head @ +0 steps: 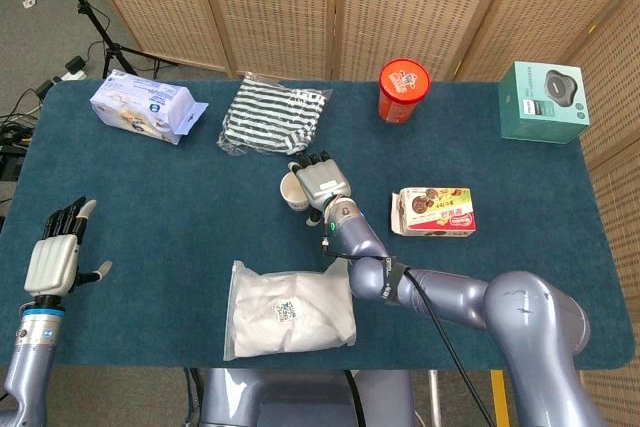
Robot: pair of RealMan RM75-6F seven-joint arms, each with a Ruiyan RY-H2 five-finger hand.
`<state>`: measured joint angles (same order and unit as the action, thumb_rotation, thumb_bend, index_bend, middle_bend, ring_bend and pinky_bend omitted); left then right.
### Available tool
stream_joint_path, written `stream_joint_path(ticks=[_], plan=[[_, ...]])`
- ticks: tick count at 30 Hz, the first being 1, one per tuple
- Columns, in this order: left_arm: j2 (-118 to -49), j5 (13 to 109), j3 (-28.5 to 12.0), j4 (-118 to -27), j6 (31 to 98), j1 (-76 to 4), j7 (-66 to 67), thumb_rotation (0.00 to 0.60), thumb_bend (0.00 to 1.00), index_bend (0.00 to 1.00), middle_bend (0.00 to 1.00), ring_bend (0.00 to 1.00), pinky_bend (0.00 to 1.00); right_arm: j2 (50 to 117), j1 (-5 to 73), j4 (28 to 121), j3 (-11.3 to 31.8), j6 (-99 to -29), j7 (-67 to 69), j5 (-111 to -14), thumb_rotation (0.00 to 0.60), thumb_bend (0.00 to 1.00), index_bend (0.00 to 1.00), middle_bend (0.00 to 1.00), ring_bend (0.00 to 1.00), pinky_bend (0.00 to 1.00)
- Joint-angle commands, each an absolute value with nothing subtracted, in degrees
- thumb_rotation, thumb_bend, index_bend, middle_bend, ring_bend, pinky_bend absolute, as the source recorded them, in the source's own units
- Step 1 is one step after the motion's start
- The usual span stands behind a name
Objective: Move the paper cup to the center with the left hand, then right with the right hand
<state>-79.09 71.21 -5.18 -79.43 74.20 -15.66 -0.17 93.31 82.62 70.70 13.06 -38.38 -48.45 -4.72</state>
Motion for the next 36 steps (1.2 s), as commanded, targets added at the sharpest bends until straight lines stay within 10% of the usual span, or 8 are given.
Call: stream_joint_path(ticks=[1, 36], plan=[[-79.1, 71.3, -5.3, -79.4, 74.2, -15.6, -0.2, 0.600, 0.21, 0.00, 0.00, 0.00, 0.00, 93.6, 82.8, 70.2, 12.7, -38.0, -47.9, -4.9, 0.600, 0.13, 0.10, 0.00, 0.00, 0.00], [-78.6, 72.2, -6.2, -80.3, 71.5, -15.3, -1.1, 0.600, 0.21, 0.00, 0.00, 0.00, 0.00, 95.3, 83.8, 65.8, 9.4, -37.7, -40.6, -8.8, 0.600, 0.21, 0.34, 0.00, 0.00, 0.00]])
